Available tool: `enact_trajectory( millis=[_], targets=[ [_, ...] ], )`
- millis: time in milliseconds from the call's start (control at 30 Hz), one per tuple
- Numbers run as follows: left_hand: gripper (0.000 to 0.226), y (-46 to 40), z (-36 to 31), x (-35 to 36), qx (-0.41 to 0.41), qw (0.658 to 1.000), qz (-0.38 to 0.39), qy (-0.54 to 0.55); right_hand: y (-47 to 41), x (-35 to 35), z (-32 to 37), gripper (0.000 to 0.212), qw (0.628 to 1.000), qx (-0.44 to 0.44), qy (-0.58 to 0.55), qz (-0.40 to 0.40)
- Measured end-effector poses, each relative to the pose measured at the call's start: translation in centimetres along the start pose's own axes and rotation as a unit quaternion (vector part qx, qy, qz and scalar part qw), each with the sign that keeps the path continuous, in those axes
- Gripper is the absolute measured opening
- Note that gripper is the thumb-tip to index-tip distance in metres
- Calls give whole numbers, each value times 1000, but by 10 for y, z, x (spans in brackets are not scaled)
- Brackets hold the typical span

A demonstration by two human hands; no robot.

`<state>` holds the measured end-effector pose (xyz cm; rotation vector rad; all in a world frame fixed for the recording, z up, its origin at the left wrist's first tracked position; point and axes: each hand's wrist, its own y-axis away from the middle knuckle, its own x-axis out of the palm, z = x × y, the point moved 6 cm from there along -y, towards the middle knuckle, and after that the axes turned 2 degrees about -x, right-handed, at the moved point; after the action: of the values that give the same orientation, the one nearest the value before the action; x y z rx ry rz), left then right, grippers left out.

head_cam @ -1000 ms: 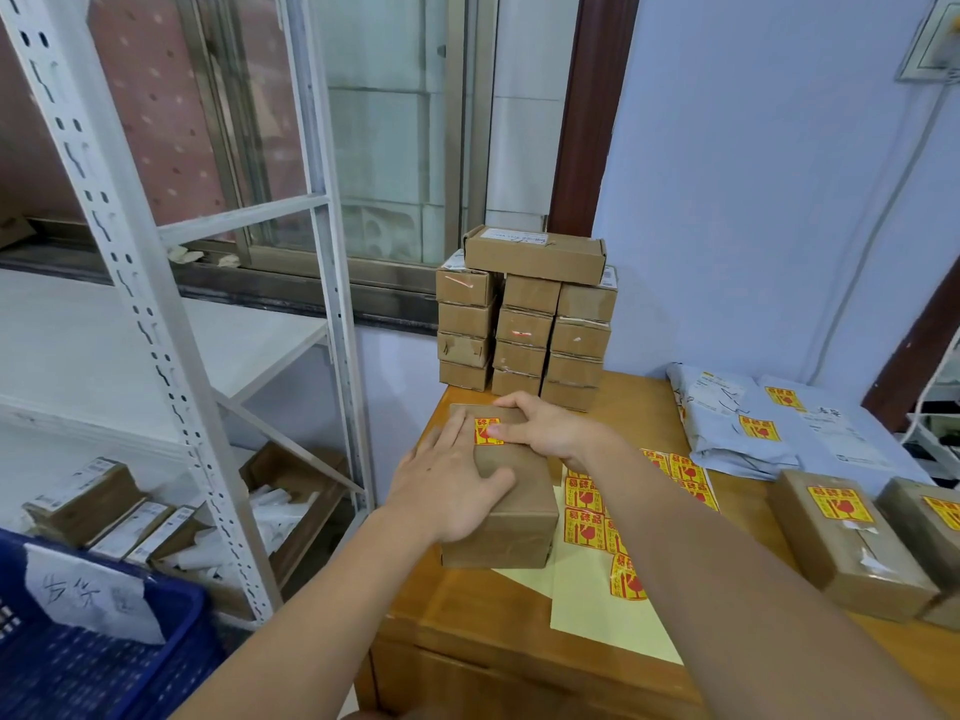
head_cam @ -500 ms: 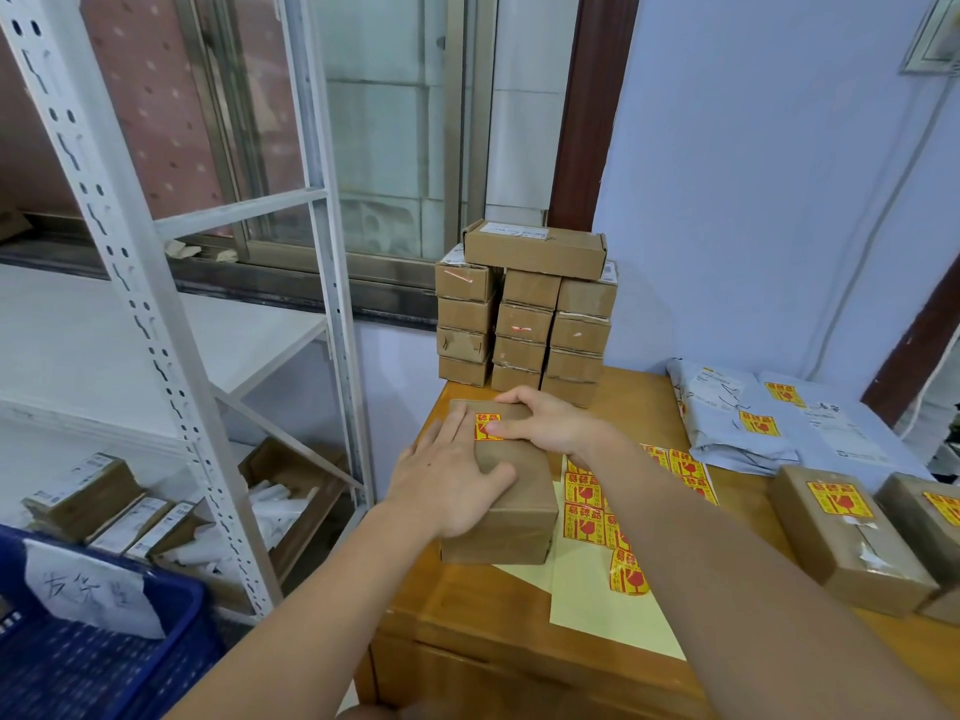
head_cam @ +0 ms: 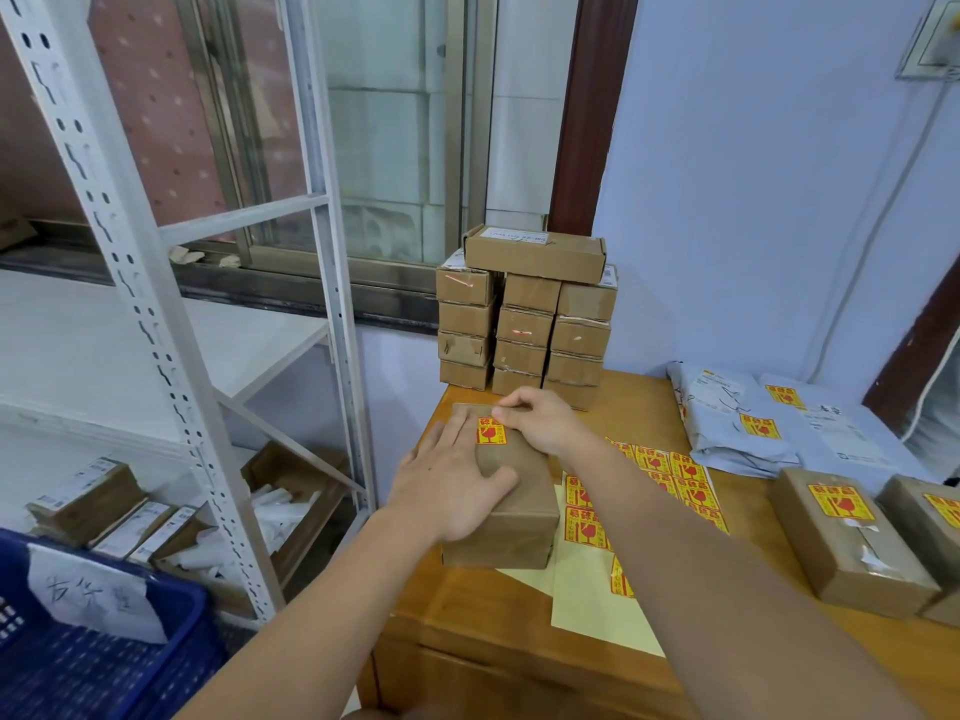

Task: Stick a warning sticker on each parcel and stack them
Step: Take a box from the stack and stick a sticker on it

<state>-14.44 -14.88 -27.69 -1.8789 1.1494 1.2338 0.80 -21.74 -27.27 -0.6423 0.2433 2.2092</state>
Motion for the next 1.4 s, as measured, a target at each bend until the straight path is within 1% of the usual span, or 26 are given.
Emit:
enact_trajectory(
  millis=[67, 133, 200, 233, 333, 367, 667, 867, 967, 1033, 1067, 1200, 1400],
  targets=[
    [92, -1, 2, 2, -11, 1000, -1, 8, 0, 0, 2, 20, 999, -8, 32, -21],
    [100, -2, 7, 4, -44, 998, -8, 36, 0, -1, 5, 22, 997, -13, 65, -24],
    [105, -1, 11, 5, -75, 996, -16, 50, 2, 0, 8, 28, 995, -10, 94, -19],
    [107, 0, 11, 6, -81, 996, -14, 45, 2, 0, 8, 35, 995, -1, 100, -16],
    [107, 2, 8, 5, -78, 996, -8, 34, 4, 6, 8, 65, 990, 31, 138, -1],
    [107, 2, 7, 4, -76, 997, -9, 32, 3, 9, 8, 71, 988, 36, 152, 4],
    [105, 0, 9, 4, -72, 997, -14, 23, -3, 9, 14, 66, 982, 47, 181, 8],
    [107, 2, 7, 4, -74, 997, -11, 20, -2, 10, 14, 56, 982, 47, 181, -11],
    [105, 3, 6, 4, -71, 997, -17, 19, -3, 9, 16, 46, 976, 33, 214, -34],
    [106, 4, 6, 5, -73, 997, -17, 21, -3, 9, 16, 43, 973, 26, 225, -43],
    [107, 3, 7, 5, -74, 997, -17, 24, -3, 9, 16, 45, 974, 24, 221, -41],
    [108, 1, 8, 5, -72, 997, -7, 38, 0, 10, 13, 64, 986, 54, 160, -2],
    [107, 2, 7, 4, -77, 996, -2, 40, 3, 9, 11, 74, 986, 48, 141, 70]
  ],
)
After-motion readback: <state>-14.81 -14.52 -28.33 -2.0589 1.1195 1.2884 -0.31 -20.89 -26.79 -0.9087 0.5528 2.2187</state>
